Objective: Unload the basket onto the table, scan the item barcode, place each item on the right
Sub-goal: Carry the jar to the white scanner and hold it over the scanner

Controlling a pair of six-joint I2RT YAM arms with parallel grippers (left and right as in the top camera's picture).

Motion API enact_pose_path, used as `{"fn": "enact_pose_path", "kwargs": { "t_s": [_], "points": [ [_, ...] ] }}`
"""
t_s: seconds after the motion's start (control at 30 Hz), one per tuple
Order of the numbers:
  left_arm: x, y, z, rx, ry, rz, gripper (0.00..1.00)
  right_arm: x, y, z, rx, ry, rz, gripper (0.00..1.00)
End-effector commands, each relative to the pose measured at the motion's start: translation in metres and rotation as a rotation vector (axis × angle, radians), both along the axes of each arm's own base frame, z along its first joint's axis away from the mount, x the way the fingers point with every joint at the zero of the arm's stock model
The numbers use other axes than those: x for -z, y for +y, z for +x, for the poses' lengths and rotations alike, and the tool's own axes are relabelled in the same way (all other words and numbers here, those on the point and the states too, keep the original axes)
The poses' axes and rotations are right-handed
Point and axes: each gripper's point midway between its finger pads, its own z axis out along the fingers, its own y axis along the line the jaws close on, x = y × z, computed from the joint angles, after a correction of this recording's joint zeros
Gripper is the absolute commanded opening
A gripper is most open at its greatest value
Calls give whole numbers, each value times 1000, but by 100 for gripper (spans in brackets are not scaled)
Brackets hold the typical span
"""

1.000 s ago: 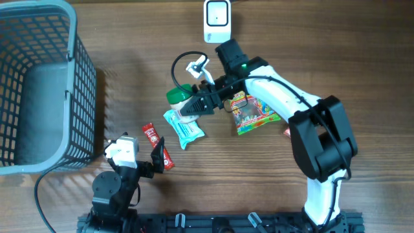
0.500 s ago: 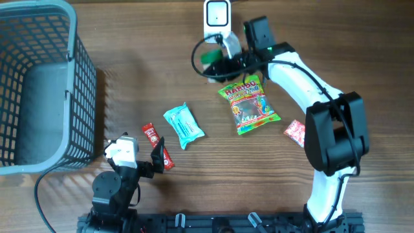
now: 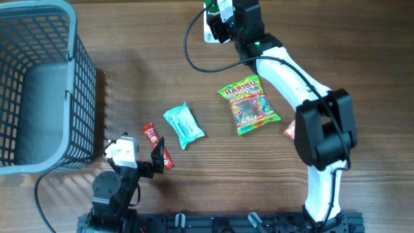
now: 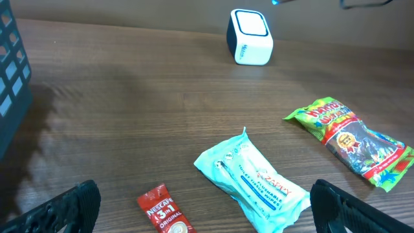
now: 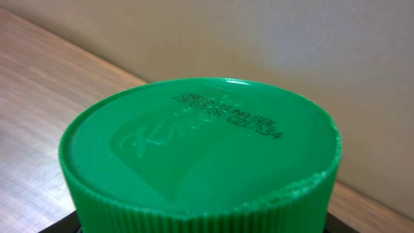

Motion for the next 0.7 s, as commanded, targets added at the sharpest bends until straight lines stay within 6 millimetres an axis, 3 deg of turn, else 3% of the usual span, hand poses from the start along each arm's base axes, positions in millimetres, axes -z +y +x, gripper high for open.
{"fn": "enact_pose_path", "kwargs": {
  "t_s": [0.0, 0.17, 0.43, 0.67],
  "points": [
    [1, -2, 0, 9, 3, -10, 100, 19, -3, 21, 37, -41, -6, 68],
    [1, -2, 0, 9, 3, -10, 100, 37, 0, 33, 45, -53, -6, 69],
    [1, -2, 0, 9, 3, -10, 100, 35, -11, 43, 93, -63, -18, 69],
    [1, -2, 0, 9, 3, -10, 100, 35, -55, 37, 210, 81, -131, 59]
  ]
}}
